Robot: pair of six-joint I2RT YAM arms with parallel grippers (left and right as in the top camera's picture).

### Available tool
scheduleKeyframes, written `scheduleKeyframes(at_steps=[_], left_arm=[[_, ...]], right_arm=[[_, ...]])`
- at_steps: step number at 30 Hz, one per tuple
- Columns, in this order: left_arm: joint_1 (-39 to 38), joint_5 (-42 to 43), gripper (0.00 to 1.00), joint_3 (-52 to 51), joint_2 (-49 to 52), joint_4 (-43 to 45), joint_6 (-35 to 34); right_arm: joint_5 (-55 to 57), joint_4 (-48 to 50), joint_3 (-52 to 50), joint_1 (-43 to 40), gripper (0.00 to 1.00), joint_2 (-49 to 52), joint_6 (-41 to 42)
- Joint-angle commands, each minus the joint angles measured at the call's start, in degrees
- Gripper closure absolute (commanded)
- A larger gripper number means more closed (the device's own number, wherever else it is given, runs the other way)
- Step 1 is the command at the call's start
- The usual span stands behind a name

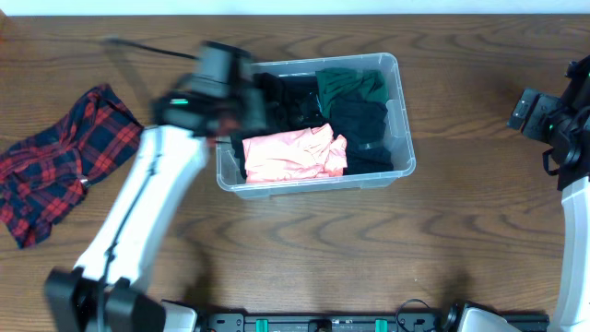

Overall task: Pack container
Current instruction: 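Move the left gripper to the plaid shirt and grasp it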

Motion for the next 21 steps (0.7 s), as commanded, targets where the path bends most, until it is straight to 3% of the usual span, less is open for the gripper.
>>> scheduleKeyframes(at_steps=[1,8,12,16,20,21], left_arm=[[7.9,-5.9,0.89,1.0,-2.3,-0.8,0.7],[23.1,-12.4,0.88,0.4,-0.6,1.9,-1.7],[28.0,-14.3,0.87,0.4,1.8,5.5,-2.0],[31.7,-18.7,0.83,0.4,3.9,6.3,-6.8],[35.5,-19.1,0.67,0.3,6.3,5.9,-11.3],[36.5,-19.1,0.49,0.1,6.8,5.7,-12.9]], right_arm=[[0.0,-0.1,0.1,-0.2,0.01,0.1,0.4],[0.0,-0.1,0.1,-0.2,0.01,0.1,0.4],[0.0,-0.1,0.1,-0.2,0.01,0.1,0.4],[0.0,-0.1,0.1,-0.2,0.01,0.1,0.4],[0.0,-0.1,0.1,-0.2,0.01,0.1,0.4],[0.0,-0.1,0.1,-0.2,0.01,0.1,0.4]])
